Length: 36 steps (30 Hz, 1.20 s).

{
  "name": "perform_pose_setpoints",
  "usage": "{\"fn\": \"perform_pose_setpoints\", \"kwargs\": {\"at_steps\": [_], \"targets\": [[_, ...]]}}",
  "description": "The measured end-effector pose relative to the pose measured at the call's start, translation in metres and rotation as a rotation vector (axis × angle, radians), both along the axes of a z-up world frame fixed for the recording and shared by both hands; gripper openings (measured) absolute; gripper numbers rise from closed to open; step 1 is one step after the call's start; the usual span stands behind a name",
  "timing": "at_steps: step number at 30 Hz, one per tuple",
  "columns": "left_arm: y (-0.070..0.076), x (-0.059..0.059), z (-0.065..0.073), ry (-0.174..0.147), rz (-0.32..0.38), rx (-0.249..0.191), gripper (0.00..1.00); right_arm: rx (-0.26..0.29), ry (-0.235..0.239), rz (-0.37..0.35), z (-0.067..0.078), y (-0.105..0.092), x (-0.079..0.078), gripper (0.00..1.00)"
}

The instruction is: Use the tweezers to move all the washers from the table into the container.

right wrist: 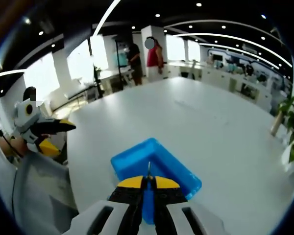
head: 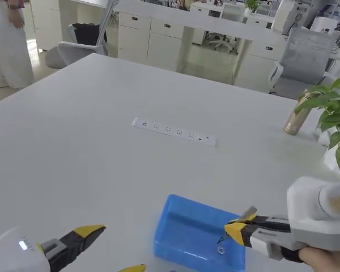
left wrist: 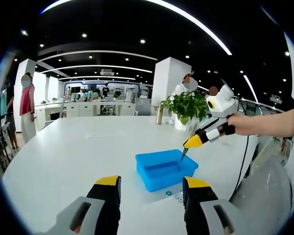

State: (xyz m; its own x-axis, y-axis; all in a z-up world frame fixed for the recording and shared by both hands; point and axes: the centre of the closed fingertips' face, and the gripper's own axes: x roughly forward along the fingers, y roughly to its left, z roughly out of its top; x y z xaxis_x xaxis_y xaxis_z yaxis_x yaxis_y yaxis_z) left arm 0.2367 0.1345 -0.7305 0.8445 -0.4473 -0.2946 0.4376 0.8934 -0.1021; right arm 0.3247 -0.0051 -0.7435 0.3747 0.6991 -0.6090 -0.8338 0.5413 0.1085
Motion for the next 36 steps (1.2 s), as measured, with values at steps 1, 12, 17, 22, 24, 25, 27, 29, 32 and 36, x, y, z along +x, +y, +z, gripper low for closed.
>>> {"fn": "perform_pose_setpoints", "kwargs": {"at_steps": [1,12,17,22,24,25,27,29,32,36], "targets": [[0.0,0.0,0.0,-0.001,0.0,-0.004,0.5,0.011,0.002,0.006,0.003,0.002,-0.002,0.03],[0.001,0.002,0.003,-0.016,0.015,-0.005,0.64,-0.009,0.032,0.139,-0.008,0.023,-0.04,0.03],[0.004,0.004,0.007,-0.042,0.034,0.001,0.72,-0.031,0.072,0.165,-0.029,0.027,-0.049,0.03],[0.008,0.006,0.011,-0.063,0.064,-0.011,0.86,-0.054,0.103,0.195,-0.047,0.028,-0.054,0.03],[0.009,0.007,0.014,-0.077,0.068,-0.026,0.91,-0.067,0.109,0.204,-0.053,0.029,-0.056,0.03],[0.01,0.007,0.015,-0.082,0.073,-0.025,0.93,-0.07,0.111,0.208,-0.054,0.03,-0.058,0.03],[0.009,0.007,0.016,-0.092,0.075,-0.024,0.98,-0.076,0.119,0.211,-0.06,0.027,-0.059,0.03],[0.008,0.007,0.017,-0.097,0.072,-0.016,0.99,-0.082,0.124,0.215,-0.063,0.028,-0.058,0.03],[0.006,0.007,0.017,-0.1,0.062,-0.015,0.99,-0.091,0.127,0.219,-0.068,0.028,-0.059,0.03],[0.008,0.007,0.014,-0.083,0.065,-0.011,0.99,-0.086,0.131,0.208,-0.072,0.027,-0.057,0.03]]}}
